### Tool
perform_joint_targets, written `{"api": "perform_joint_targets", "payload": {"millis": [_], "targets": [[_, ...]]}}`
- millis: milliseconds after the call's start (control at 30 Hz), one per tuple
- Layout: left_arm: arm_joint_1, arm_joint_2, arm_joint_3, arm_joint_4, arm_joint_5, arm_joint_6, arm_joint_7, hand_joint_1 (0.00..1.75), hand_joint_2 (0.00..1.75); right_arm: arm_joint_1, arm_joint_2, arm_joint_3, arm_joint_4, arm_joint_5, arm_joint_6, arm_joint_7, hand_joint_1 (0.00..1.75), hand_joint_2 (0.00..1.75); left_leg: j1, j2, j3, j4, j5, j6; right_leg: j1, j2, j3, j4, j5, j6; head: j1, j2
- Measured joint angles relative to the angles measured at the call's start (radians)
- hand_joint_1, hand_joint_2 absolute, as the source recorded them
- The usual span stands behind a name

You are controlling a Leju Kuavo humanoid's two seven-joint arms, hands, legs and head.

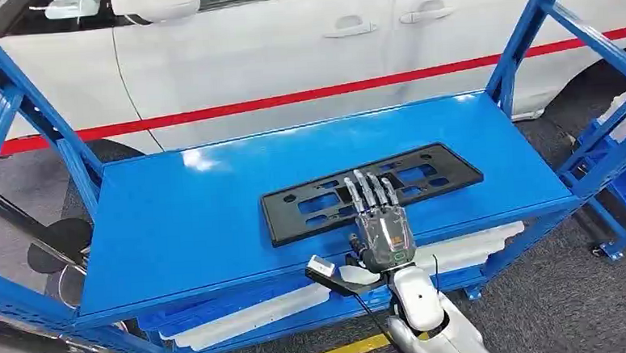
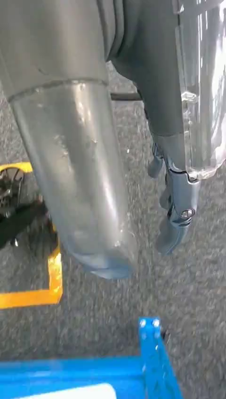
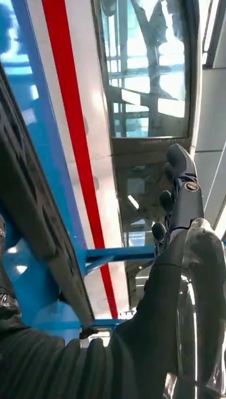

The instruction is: Take the parts from the cabinet and place them on the table.

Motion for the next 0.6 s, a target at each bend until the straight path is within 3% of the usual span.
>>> {"api": "perform_joint_targets", "payload": {"millis": [33, 100, 167, 200, 233, 300, 333, 367, 400, 467, 533, 600], "targets": [[-0.001, 0.0, 0.0, 0.0, -0.001, -0.001, 0.003, 0.0, 0.0, -0.004, -0.001, 0.004, 0.003, 0.006, 0.013, 0.0, 0.0, 1.75, -0.005, -0.001, -0.001, -0.001, -0.015, 0.003, 0.003, 0.006, 0.005, 0.01, -0.004, 0.009, 0.0, 0.0], [-0.001, 0.002, -0.008, -0.001, 0.0, -0.002, 0.003, 0.0, 0.0, -0.019, -0.004, 0.015, 0.005, 0.029, 0.039, 0.002, 0.0, 1.75, -0.012, -0.003, 0.003, -0.001, -0.014, 0.01, -0.002, 0.007, 0.008, 0.001, -0.018, 0.025, 0.001, 0.0], [-0.003, 0.001, -0.021, -0.002, -0.002, -0.003, 0.003, 0.0, 0.0, -0.041, -0.008, 0.029, 0.006, 0.051, 0.066, 0.003, 0.0, 1.75, 0.0, -0.001, 0.024, -0.024, -0.018, 0.019, -0.003, 0.006, 0.022, -0.006, -0.032, 0.037, 0.001, 0.0], [-0.004, 0.002, -0.025, -0.002, -0.001, -0.004, 0.003, 0.0, 0.0, -0.055, -0.014, 0.037, 0.008, 0.066, 0.083, 0.003, 0.0, 1.75, 0.002, -0.002, 0.034, -0.033, -0.022, 0.025, -0.002, 0.002, 0.013, 0.022, -0.044, 0.043, 0.002, 0.0], [-0.005, 0.003, -0.029, -0.002, -0.002, -0.004, 0.003, 0.0, 0.0, -0.073, -0.021, 0.051, 0.011, 0.081, 0.108, 0.006, 0.0, 1.75, 0.003, 0.0, 0.041, -0.036, -0.025, 0.029, -0.007, 0.003, -0.024, 0.086, -0.072, 0.049, 0.002, 0.0], [-0.008, 0.003, -0.037, -0.002, -0.002, -0.004, 0.004, 0.0, 0.0, -0.101, -0.037, 0.079, 0.022, 0.091, 0.155, 0.015, 0.0, 1.75, 0.004, 0.0, 0.05, -0.036, -0.036, 0.029, -0.02, 0.002, -0.131, 0.249, -0.124, 0.063, 0.002, 0.0], [-0.008, 0.003, -0.044, -0.002, -0.004, -0.005, 0.005, 0.0, 0.0, -0.113, -0.046, 0.095, 0.032, 0.091, 0.175, 0.018, 0.0, 1.75, 0.005, -0.001, 0.055, -0.036, -0.042, 0.028, -0.026, 0.002, -0.173, 0.296, -0.123, 0.068, 0.002, 0.0], [-0.007, 0.003, -0.047, -0.002, -0.004, -0.005, 0.005, 0.0, 0.0, -0.123, -0.052, 0.104, 0.037, 0.091, 0.182, 0.018, 0.0, 1.75, 0.007, -0.002, 0.063, -0.035, -0.048, 0.026, -0.031, 0.001, -0.19, 0.294, -0.094, 0.073, 0.002, 0.0], [-0.007, 0.003, -0.048, -0.002, -0.004, -0.005, 0.005, 0.0, 0.0, -0.134, -0.056, 0.113, 0.043, 0.091, 0.184, 0.018, 0.0, 1.75, 0.008, -0.004, 0.072, -0.035, -0.054, 0.023, -0.035, 0.001, -0.184, 0.25, -0.042, 0.077, 0.002, 0.0], [-0.006, 0.003, -0.052, -0.002, -0.004, -0.005, 0.006, 0.0, 0.0, -0.154, -0.067, 0.126, 0.053, 0.091, 0.187, 0.019, 0.0, 1.75, 0.014, -0.007, 0.093, -0.033, -0.069, 0.012, -0.04, -0.001, -0.126, 0.065, 0.093, 0.08, 0.002, 0.0], [-0.008, 0.003, -0.055, -0.002, -0.004, -0.005, 0.006, 0.0, 0.0, -0.167, -0.075, 0.134, 0.063, 0.092, 0.192, 0.019, 0.0, 1.75, 0.01, -0.01, 0.095, -0.029, -0.075, 0.001, -0.029, 0.0, -0.106, 0.012, 0.089, 0.068, 0.002, 0.0], [-0.007, 0.002, -0.055, -0.002, -0.004, -0.005, 0.006, 0.0, 0.0, -0.172, -0.076, 0.142, 0.068, 0.092, 0.193, 0.019, 0.0, 1.75, 0.01, -0.009, 0.094, -0.036, -0.073, -0.011, -0.024, 0.002, -0.113, 0.018, 0.083, 0.052, 0.002, 0.0]]}}
